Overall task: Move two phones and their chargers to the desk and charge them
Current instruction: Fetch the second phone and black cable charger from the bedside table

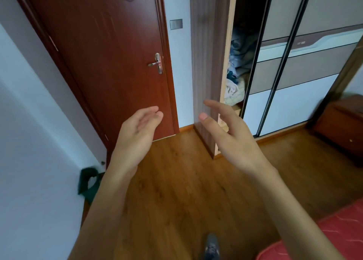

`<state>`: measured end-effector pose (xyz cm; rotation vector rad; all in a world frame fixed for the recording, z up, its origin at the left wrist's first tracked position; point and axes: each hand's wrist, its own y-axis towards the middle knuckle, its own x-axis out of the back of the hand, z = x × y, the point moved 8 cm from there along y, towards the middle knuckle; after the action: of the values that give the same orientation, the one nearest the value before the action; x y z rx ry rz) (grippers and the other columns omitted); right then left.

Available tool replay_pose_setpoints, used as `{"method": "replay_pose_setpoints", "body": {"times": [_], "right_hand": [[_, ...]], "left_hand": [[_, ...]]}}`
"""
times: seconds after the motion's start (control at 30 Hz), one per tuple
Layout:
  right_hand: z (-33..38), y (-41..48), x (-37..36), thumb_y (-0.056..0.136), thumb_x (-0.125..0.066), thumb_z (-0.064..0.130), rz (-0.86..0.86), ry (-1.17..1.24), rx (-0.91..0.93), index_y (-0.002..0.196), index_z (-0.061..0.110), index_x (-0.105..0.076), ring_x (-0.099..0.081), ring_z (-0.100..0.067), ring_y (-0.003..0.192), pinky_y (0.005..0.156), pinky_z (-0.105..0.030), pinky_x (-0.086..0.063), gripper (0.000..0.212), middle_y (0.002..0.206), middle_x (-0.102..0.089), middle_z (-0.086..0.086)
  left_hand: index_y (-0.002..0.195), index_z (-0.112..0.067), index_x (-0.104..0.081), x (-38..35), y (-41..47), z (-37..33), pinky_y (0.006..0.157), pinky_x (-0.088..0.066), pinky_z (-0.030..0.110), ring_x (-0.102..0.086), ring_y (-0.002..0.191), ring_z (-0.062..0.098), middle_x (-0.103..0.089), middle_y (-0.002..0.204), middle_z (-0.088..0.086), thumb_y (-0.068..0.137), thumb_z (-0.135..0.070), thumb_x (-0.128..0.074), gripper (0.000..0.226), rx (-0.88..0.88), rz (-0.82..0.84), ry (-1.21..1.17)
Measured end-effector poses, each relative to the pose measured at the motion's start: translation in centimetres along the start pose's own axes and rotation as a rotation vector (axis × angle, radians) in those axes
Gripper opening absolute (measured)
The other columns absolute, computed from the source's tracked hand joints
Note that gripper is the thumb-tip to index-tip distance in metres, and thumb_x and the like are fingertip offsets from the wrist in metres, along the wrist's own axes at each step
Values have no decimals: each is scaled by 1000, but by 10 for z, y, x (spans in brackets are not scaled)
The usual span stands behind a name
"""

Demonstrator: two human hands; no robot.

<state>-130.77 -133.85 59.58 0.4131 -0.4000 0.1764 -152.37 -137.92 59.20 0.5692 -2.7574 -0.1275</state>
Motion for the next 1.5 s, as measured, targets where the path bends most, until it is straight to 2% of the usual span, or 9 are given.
{"method": "replay_pose_setpoints", "body": {"times": [0.27, 0.37, 0.5, 0.57, 0.73, 0.93, 1.23, 1.33, 1.5], "right_hand": [[-94, 126, 54, 91, -43, 67, -106, 63, -52, 137, 48, -43, -39, 7, 125, 88, -10, -32, 49, 144, -45, 24], [-124, 173, 91, 92, -42, 67, -163, 27, -81, 138, 48, -43, -40, 17, 118, 91, -11, -33, 50, 140, -44, 30], [-157, 222, 147, 93, -42, 65, -275, -44, -98, 137, 47, -44, -32, 42, 96, 61, 4, -36, 48, 118, -41, 43], [-177, 238, 171, 91, -40, 70, -326, -98, -127, 136, 51, -42, -30, 43, 96, 67, 0, -32, 49, 121, -39, 41], [-226, 273, 218, 89, -37, 73, -414, -165, -197, 135, 53, -41, -34, 35, 100, 82, -9, -28, 51, 138, -43, 33], [-283, 331, 260, 88, -41, 71, -489, -192, -289, 139, 47, -42, -36, 8, 121, 86, -14, -31, 57, 148, -43, 20], [-343, 450, 329, 93, -44, 64, -678, -274, -346, 138, 47, -42, -41, 4, 125, 102, -29, -39, 48, 144, -45, 24], [-359, 480, 352, 92, -44, 65, -708, -315, -365, 138, 46, -42, -41, 4, 127, 101, -27, -38, 50, 146, -46, 21], [-392, 509, 386, 93, -43, 63, -753, -363, -415, 141, 38, -44, -42, -1, 132, 104, -27, -38, 54, 146, -47, 17]], "left_hand": [[128, -36, -65, -111, 153, -18, 86, -41, 11, -54, 105, -17, -62, 115, -29, 97, -40, -60, 31, -69, 110, 8], [126, -36, -65, -167, 205, -36, 92, -40, 15, -53, 117, -10, -63, 124, -22, 97, -38, -61, 30, -104, 170, -24], [125, -38, -65, -243, 262, -51, 100, -38, 22, -51, 127, -4, -63, 129, -21, 95, -41, -62, 30, -150, 268, -41], [126, -37, -64, -280, 285, -57, 99, -39, 19, -52, 126, -4, -63, 129, -21, 95, -41, -62, 31, -194, 321, -28], [129, -36, -62, -370, 344, -65, 77, -41, 3, -53, 125, 0, -62, 131, -16, 97, -40, -60, 33, -251, 464, -22], [129, -36, -62, -466, 420, -75, 100, -44, 25, -53, 126, 1, -62, 131, -17, 96, -43, -61, 34, -330, 589, -30], [134, -38, -57, -598, 535, -110, 92, -40, 21, -48, 130, 4, -56, 140, -16, 97, -46, -57, 38, -486, 807, 20], [135, -37, -56, -638, 565, -120, 82, -35, 9, -47, 131, 4, -55, 142, -17, 97, -46, -57, 39, -518, 850, 13], [135, -32, -58, -700, 594, -128, 97, -42, 18, -50, 129, 4, -58, 138, -13, 97, -41, -59, 39, -583, 908, 3]]}}
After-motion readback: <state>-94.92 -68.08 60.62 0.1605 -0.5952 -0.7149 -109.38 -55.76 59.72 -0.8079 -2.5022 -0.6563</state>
